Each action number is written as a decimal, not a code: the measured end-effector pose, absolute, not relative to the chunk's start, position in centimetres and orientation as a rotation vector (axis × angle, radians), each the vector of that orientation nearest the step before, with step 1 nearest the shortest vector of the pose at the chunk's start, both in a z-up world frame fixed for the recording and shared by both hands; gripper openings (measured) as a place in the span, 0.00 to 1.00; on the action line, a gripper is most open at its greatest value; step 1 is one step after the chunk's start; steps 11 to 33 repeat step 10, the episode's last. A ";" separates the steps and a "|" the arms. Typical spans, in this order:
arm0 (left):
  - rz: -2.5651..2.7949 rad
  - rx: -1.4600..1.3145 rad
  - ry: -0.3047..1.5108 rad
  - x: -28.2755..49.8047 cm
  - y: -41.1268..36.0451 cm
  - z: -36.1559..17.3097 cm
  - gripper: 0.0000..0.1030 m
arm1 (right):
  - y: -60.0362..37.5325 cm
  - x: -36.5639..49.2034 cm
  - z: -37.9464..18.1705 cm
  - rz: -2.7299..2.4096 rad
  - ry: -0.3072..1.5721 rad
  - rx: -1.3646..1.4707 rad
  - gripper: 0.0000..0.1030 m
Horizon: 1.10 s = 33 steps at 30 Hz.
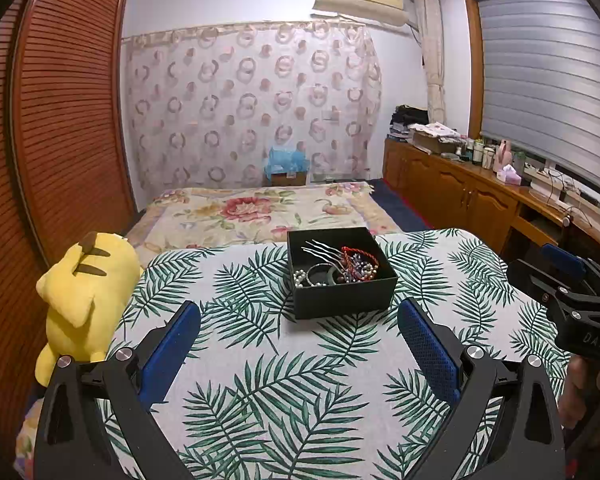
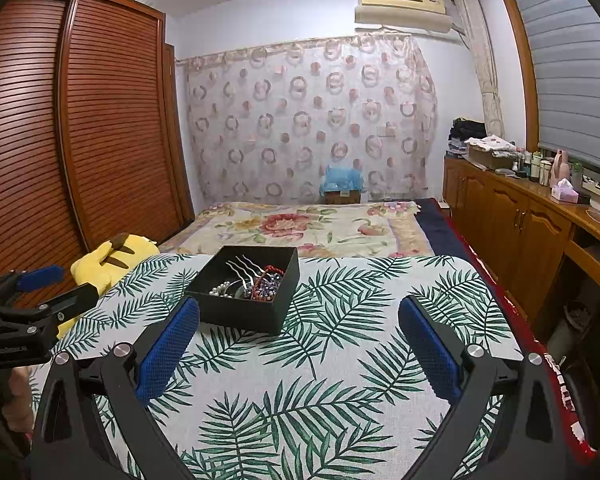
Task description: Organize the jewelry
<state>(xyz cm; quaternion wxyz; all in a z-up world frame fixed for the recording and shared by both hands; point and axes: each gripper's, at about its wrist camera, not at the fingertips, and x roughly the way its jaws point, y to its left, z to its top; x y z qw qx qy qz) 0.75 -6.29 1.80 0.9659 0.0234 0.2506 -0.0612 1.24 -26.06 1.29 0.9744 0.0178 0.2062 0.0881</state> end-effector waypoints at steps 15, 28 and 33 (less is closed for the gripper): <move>-0.123 0.048 0.508 0.7 -6.4 1.8 0.92 | -26.1 1.3 1.3 0.178 0.415 0.036 0.98; -0.123 0.048 0.508 0.7 -6.4 1.8 0.92 | -26.1 1.3 1.3 0.178 0.415 0.036 0.98; -0.123 0.048 0.508 0.7 -6.4 1.8 0.92 | -26.1 1.3 1.3 0.178 0.415 0.036 0.98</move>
